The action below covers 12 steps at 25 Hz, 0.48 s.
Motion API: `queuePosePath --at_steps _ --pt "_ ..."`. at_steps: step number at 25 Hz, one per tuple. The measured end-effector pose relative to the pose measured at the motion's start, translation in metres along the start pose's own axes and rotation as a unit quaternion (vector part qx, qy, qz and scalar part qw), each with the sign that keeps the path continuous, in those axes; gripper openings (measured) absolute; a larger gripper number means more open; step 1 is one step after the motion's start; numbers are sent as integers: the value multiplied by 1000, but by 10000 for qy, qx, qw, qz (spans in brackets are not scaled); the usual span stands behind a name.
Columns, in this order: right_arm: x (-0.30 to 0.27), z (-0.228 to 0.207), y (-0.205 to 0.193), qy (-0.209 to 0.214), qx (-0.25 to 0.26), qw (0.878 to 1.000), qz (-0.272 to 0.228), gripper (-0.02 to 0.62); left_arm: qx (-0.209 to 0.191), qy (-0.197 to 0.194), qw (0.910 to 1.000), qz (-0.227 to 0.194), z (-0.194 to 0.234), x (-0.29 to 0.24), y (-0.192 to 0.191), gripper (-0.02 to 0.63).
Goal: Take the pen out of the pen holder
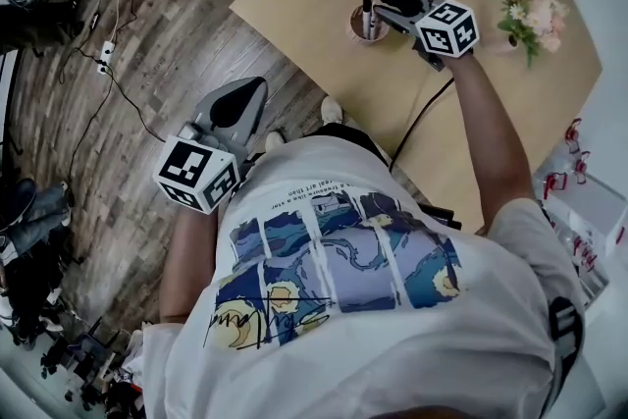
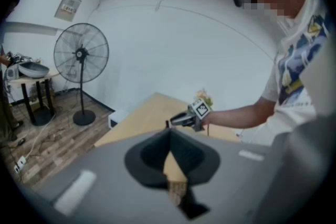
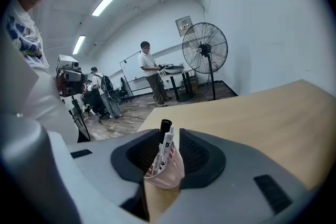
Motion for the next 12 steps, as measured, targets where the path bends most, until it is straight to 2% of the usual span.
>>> queuePosePath --at_steps 8,12 --pt "-11 -11 -8 481 -146 9987 75 100 52 139 9999 3 -4 -10 2 8" --pt "-15 -10 -9 638 -180 9978 72 79 67 168 9998 32 -2 -11 2 8"
Point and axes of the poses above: the fingertips, and each gripper's own axes: x backward along the fingers, z to its left, y out of its top, the point moved 10 cm from there along x, backward along the fingers, and after that the axes turned 15 degrees about -z, right-handed, at the moved point
